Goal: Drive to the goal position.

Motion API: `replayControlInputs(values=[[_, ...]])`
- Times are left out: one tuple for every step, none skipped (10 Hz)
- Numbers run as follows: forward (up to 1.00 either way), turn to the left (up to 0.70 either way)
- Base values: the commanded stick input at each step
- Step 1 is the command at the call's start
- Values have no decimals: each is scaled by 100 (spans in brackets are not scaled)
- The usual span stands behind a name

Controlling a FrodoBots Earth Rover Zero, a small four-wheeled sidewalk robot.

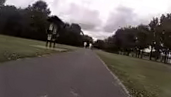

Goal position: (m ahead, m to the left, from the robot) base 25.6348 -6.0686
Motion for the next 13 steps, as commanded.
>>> replayControlInputs(values=[[70, 0], [70, 0], [70, 0], [70, 0], [70, 0], [70, 0], [70, 0], [70, 0], [70, 0], [70, 0], [70, 0], [70, 0], [70, 0]])
